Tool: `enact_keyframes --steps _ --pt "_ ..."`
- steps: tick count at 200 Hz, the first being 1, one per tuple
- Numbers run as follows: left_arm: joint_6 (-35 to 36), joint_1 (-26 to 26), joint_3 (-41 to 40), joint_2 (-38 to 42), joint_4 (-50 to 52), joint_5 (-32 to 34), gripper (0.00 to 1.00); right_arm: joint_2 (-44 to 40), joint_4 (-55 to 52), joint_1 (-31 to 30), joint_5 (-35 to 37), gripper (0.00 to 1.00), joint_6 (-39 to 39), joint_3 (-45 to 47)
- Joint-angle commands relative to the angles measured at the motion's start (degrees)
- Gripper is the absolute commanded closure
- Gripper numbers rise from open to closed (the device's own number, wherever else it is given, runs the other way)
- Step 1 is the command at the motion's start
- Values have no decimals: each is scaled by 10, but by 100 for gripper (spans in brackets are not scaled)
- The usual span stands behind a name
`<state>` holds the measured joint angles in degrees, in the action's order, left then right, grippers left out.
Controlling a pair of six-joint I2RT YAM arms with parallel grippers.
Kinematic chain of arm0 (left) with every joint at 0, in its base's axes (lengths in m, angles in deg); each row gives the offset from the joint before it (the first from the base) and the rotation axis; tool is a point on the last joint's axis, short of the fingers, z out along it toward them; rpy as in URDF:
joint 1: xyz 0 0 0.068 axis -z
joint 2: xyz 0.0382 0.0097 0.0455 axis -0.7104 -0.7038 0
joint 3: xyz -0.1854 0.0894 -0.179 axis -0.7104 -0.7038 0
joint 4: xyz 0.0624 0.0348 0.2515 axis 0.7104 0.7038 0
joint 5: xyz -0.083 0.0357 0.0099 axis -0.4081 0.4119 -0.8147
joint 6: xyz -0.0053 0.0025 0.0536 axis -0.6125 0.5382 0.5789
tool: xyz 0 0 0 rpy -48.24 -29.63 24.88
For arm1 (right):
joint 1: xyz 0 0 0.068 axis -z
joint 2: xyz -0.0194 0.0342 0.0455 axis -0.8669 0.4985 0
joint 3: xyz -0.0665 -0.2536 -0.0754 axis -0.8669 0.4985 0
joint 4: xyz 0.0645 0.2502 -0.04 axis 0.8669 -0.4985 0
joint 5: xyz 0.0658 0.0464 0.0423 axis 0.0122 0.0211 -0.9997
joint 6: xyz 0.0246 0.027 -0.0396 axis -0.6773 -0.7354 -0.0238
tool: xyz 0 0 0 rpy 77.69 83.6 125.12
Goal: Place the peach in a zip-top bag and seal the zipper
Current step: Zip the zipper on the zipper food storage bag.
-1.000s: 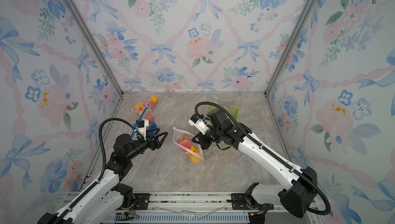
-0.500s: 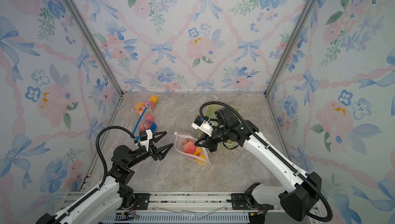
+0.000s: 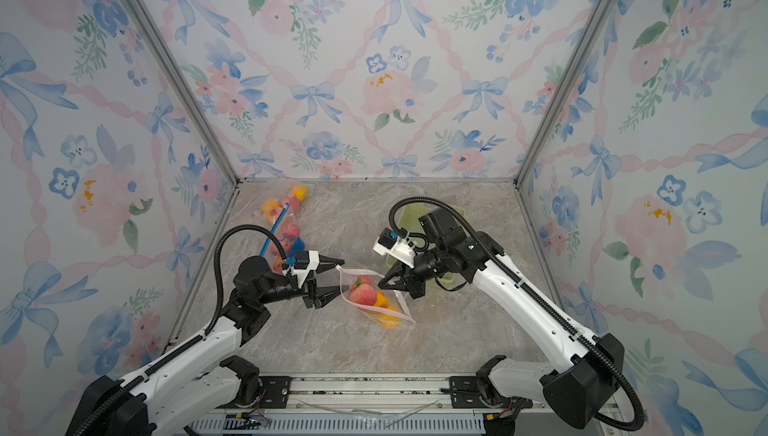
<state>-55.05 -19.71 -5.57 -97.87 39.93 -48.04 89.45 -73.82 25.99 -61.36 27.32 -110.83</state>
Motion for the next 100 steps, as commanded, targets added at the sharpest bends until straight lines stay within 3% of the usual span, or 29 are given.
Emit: enact_keyframes --steps 1,33,41,53,63,85,100 --pt "41 6 24 -15 34 -40 34 6 -15 5 -19 100 12 -19" --pt "51 8 43 -31 49 -48 42 4 -18 5 -20 100 14 -20" --pt "53 8 46 -34 52 -48 48 4 -18 6 -19 100 14 -20" --pt "56 8 53 -39 62 -46 69 3 -18 6 -18 100 12 -19" --pt "62 8 59 -40 75 -44 74 2 -18 5 -15 100 11 -17" --pt "78 8 73 -41 112 -25 99 -4 -14 7 -5 100 7 -11" --pt "93 8 87 -38 148 -7 100 -12 -9 11 3 100 1 -4"
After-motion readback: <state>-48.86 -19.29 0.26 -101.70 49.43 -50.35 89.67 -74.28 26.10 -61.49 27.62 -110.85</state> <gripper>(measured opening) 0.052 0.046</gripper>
